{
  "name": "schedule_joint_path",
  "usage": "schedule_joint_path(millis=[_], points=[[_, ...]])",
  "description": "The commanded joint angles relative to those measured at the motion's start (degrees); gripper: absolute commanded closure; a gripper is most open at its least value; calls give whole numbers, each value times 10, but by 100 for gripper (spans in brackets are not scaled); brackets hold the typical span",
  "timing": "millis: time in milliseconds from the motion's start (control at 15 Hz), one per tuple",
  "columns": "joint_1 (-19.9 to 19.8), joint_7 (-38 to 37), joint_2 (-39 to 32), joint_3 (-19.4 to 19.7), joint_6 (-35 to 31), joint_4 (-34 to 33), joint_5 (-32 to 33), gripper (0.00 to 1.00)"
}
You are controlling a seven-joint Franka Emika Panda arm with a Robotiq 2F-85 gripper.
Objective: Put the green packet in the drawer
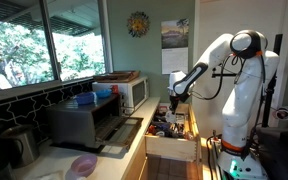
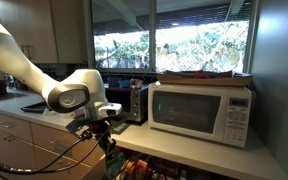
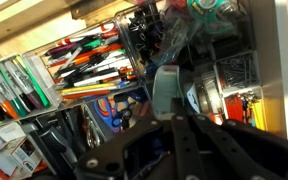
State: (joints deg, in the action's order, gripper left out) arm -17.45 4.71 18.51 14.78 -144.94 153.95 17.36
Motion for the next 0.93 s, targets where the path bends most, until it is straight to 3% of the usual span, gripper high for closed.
schedule_joint_path(millis=[0,200,400,467,667,733,867], points=[[2,24,-39,8,-94,25,-9,100],[23,97,-71,33,-159,41,-58,100],[46,192,-86,62,-165,35,-137,100],[22,138,-79,33,-154,35,-94,99],[30,174,-83,47,-155,34,-121,100],[54,217,-87,62,-174,34,-166,100],[48,224,-105,61,-195,34,-156,100]])
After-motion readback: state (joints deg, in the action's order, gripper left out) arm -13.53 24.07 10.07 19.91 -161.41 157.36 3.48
